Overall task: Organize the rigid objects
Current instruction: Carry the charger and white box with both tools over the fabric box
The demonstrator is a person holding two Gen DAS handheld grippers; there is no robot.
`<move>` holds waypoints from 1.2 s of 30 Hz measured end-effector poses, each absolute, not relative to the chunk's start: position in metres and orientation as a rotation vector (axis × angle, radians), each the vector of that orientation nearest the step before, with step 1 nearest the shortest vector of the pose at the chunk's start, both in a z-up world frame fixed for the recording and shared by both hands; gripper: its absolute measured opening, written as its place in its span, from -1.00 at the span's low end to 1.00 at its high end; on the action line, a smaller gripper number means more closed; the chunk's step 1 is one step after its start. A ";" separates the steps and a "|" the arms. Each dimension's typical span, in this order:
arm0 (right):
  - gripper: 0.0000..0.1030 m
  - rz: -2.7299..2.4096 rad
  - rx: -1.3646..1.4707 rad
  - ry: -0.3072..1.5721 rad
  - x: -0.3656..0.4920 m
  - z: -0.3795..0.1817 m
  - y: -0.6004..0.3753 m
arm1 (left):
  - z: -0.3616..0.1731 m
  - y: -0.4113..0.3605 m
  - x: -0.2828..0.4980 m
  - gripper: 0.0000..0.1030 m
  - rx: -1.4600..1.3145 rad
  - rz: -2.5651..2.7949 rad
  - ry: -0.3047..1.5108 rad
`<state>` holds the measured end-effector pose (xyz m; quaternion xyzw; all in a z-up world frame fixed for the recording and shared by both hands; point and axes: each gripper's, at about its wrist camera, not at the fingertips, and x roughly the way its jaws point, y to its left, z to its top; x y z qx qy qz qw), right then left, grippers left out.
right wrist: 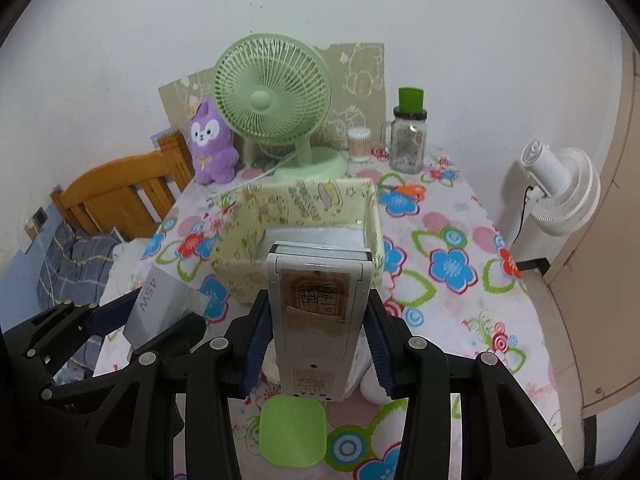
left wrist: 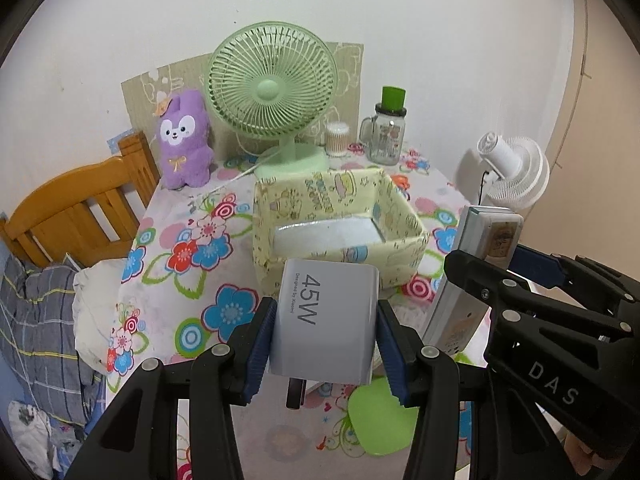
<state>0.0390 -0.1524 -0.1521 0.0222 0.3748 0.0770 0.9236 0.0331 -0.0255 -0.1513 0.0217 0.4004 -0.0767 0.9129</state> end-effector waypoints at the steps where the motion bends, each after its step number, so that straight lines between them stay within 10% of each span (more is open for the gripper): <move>1: -0.08 0.157 0.043 0.762 0.040 -0.148 -0.153 | -0.149 -0.025 0.034 -0.01 0.039 -0.158 0.822; 36: -0.08 0.153 0.045 0.721 0.143 -0.123 -0.154 | -0.127 -0.023 0.127 -0.01 -0.032 -0.094 0.775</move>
